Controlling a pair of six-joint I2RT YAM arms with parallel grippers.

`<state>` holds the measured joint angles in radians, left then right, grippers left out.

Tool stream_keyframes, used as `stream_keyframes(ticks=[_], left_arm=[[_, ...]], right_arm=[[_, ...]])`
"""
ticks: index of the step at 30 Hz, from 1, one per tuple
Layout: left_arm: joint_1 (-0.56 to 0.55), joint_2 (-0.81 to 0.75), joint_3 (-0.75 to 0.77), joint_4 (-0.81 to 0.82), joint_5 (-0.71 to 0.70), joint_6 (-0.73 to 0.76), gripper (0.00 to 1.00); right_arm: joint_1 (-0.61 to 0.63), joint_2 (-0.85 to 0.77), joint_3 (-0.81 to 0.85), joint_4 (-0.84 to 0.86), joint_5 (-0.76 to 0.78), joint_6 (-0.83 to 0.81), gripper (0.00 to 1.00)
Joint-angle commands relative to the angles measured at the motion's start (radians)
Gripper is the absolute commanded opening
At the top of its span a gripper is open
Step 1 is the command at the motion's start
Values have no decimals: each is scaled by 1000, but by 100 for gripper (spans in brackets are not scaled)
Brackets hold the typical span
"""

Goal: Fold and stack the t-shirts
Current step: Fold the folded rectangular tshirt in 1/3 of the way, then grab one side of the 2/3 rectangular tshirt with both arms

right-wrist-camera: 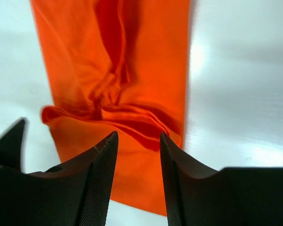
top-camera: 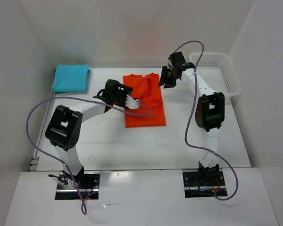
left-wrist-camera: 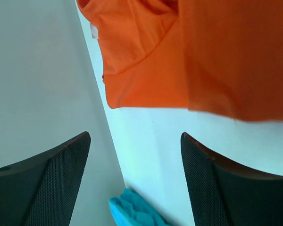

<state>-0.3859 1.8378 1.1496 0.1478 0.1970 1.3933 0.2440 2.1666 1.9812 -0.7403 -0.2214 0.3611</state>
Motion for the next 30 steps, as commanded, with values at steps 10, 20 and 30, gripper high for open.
stream_keyframes(ticks=[10, 20, 30], left_arm=[[-174, -390, -309, -555, 127, 231, 92], [-209, -244, -272, -407, 101, 18, 92], [-209, -178, -287, -338, 74, 3, 58]], right_arm=[[15, -379, -755, 140, -26, 52, 63], [35, -389, -812, 190, -16, 85, 64], [35, -370, -822, 200, -27, 95, 64]])
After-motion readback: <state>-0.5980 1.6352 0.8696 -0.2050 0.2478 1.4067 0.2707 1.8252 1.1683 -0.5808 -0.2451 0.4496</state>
